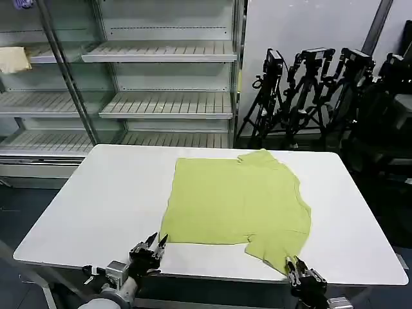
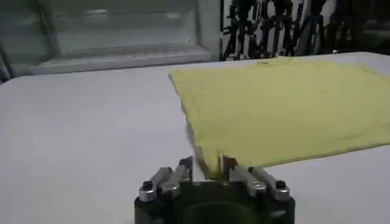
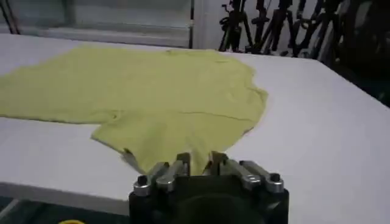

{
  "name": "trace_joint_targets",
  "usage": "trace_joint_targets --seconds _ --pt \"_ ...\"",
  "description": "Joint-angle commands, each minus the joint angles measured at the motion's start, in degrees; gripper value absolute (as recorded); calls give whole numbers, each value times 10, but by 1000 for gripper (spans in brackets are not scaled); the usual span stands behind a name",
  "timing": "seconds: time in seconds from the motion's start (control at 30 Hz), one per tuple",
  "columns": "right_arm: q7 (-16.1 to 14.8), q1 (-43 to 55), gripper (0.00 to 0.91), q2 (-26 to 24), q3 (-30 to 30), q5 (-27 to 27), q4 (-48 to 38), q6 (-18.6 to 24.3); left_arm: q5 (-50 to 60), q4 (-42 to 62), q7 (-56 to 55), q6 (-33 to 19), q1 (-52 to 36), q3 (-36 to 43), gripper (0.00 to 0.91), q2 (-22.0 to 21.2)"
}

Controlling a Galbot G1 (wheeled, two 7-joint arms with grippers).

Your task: Fold and organize the clothes.

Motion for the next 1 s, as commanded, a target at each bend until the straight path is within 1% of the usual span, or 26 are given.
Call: trace_joint_targets --seconds 0.03,0.07,0.1,0.17,0.2,0.23,0.33,0.47,0.57,0.63,0.67,0.7,0.8,1.0 --pt "-3 11 0 0 0 21 11 6 -7 4 -1 8 4 -1 10 0" --pt "-7 20 0 -1 9 24 23 18 -5 3 -1 8 3 0 10 0" --pt "-8 33 0 -1 16 30 31 21 -5 2 0 8 2 1 10 0" --pt "-4 59 0 -2 24 43 36 22 -11 -3 3 7 -5 2 10 -1" --pt "6 91 0 0 25 46 30 20 -22 -9 3 6 -9 2 10 -1" --pt "6 122 0 3 30 45 19 11 -35 -13 3 5 -13 2 10 -2" --pt "8 208 0 5 23 43 -23 2 -44 -20 7 -1 -45 0 10 -8" --pt "3 318 0 1 3 41 -94 -18 -62 15 6 -1 -120 -1 10 -13" --pt "-8 359 0 -4 -12 35 -149 -24 -79 57 -2 0 -177 0 20 -19" --pt "-16 401 0 -5 -25 28 -198 -25 -90 80 -1 4 -201 5 10 -21" --pt "-19 410 0 -4 -34 25 -213 -25 -90 91 -1 3 -214 11 10 -22" --pt "-27 430 0 -2 -42 12 -237 -24 -91 105 -1 2 -226 16 20 -23" --pt "-35 443 0 6 -60 -14 -271 -14 -95 141 -2 1 -262 26 10 -25" --pt "-33 452 0 15 -68 -27 -301 2 -111 229 1 -2 -307 38 20 -29"
